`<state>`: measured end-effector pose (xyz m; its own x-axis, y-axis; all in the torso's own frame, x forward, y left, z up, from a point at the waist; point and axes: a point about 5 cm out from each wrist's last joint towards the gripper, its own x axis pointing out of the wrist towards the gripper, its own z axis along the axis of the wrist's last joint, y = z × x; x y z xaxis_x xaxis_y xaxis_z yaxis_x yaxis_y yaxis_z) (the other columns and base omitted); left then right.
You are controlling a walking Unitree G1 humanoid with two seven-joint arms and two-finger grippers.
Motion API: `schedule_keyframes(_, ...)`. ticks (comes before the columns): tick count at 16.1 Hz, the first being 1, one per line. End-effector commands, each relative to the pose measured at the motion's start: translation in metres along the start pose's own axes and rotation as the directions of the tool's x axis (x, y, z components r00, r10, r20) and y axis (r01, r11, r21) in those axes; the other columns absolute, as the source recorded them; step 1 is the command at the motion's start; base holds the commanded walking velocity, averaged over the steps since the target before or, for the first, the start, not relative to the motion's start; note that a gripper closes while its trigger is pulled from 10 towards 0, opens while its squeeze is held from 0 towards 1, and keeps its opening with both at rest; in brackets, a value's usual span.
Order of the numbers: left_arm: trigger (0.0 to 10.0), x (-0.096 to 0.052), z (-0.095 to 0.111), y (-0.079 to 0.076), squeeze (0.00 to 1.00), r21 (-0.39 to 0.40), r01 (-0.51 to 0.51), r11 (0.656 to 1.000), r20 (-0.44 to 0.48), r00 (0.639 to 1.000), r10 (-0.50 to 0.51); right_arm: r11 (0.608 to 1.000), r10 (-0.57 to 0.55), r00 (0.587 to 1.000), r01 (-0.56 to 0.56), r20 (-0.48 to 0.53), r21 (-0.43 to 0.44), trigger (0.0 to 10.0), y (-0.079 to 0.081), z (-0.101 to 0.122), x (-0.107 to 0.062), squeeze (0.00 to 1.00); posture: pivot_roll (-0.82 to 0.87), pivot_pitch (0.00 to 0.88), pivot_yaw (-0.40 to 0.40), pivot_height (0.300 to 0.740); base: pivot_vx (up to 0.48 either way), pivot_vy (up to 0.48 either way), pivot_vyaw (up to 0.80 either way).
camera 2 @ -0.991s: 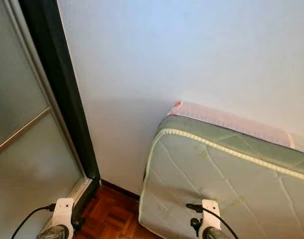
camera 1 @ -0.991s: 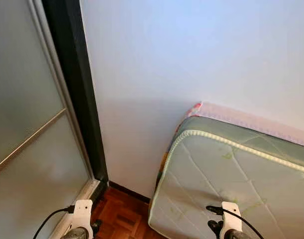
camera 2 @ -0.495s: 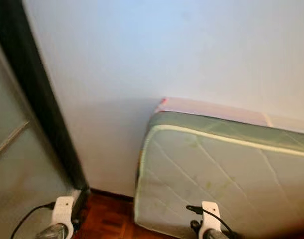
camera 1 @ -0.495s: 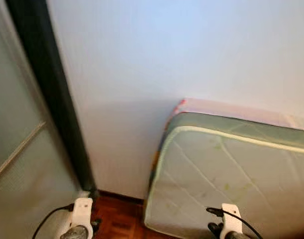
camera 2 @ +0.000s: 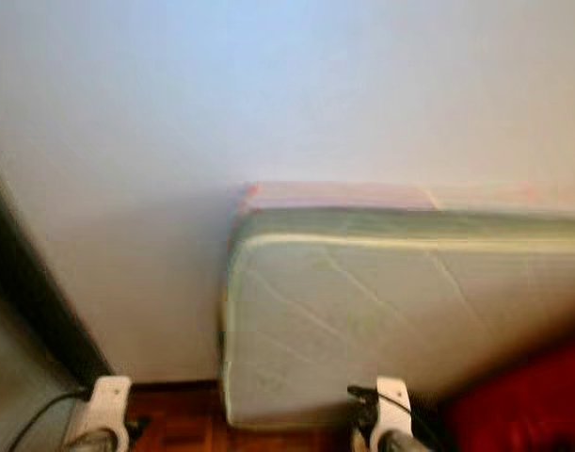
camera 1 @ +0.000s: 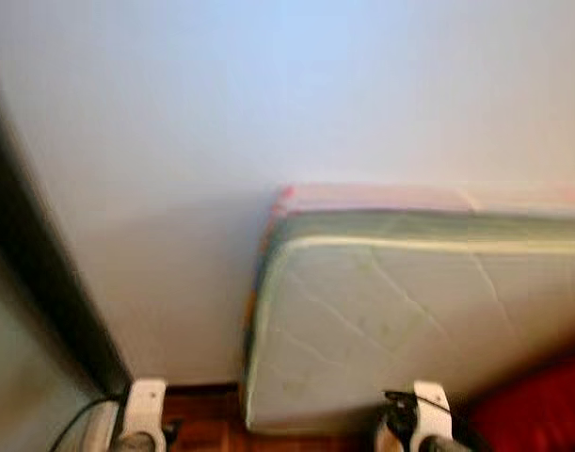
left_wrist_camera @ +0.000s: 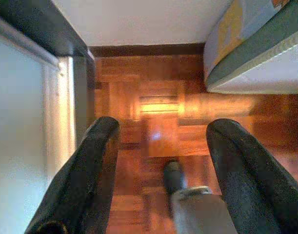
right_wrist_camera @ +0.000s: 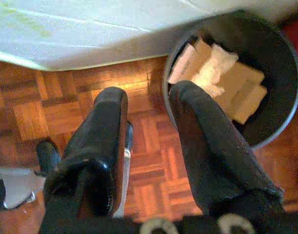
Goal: Clean up the room
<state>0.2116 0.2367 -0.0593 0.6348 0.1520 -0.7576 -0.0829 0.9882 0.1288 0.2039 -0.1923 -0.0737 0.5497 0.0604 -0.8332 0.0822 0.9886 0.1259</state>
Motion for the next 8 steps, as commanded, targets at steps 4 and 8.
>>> schedule_keyframes(4, 10.0, 0.0012, 0.0006, -0.0139, 0.0, 0.028, 0.044, 0.999, -0.01, 0.999, -0.044, 1.0, -0.026, 0.999, 0.027, -0.019, 0.002, 10.0, -0.0106, -0.0051, -0.0025, 0.0, 0.11, 0.0, -0.111, 0.74, 0.0, 0.0, -0.76)
schedule_keyframes(8, 10.0, 0.0016, 0.0037, -0.0123, 0.0, 0.04, 0.043, 0.998, -0.002, 0.999, -0.043, 1.0, -0.025, 1.0, 0.025, -0.011, 0.014, 10.0, -0.0093, -0.003, -0.0021, 0.0, 0.1, 0.0, -0.106, 0.74, 0.0, 0.0, -0.76)
